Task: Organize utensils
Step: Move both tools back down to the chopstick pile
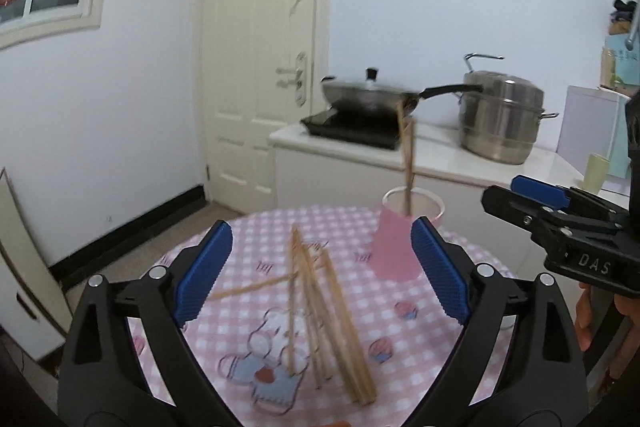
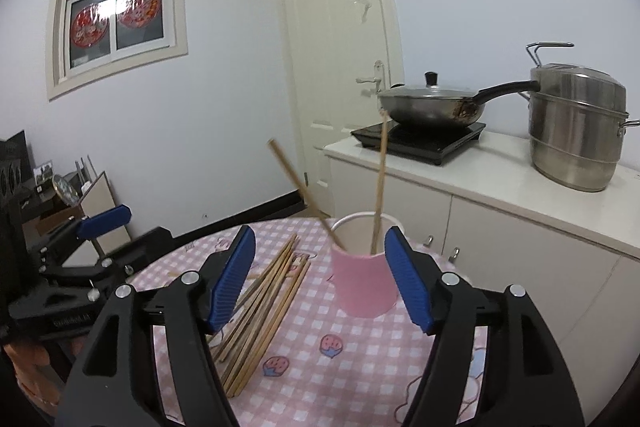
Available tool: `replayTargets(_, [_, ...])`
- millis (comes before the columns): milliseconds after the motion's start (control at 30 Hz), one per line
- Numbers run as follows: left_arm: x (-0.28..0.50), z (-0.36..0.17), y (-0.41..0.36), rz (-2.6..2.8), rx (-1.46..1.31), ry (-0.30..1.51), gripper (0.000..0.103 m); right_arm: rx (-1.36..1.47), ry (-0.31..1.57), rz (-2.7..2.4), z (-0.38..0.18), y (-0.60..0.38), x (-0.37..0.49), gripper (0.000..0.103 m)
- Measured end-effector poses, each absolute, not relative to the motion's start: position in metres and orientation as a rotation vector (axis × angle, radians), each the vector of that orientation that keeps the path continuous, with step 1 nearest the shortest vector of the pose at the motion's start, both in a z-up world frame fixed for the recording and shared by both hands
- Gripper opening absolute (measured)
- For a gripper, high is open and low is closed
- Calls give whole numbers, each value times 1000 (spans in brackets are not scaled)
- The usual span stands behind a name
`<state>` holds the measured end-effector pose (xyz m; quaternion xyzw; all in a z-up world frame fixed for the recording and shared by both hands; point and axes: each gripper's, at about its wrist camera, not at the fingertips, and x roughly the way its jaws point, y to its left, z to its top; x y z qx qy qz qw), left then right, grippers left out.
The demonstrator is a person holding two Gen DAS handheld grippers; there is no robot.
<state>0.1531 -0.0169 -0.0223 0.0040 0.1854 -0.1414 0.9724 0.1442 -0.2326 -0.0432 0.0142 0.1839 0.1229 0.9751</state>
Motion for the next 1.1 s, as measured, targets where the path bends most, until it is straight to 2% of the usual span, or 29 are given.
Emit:
replayTargets(400, [173, -60, 50, -223, -49, 550, 90, 22, 503, 319, -87, -198, 169, 65])
replayTargets(800, [215, -105, 35, -315, -63, 721, 89, -24, 602, 261, -119, -193, 196, 65])
replayTargets(900, [233, -119, 24, -322, -47, 795, 77, -20, 622, 260, -125, -196, 199, 65])
replayTargets(1100, [255, -139, 13, -325, -55, 875, 64, -11, 658, 269, -133, -201, 207, 65])
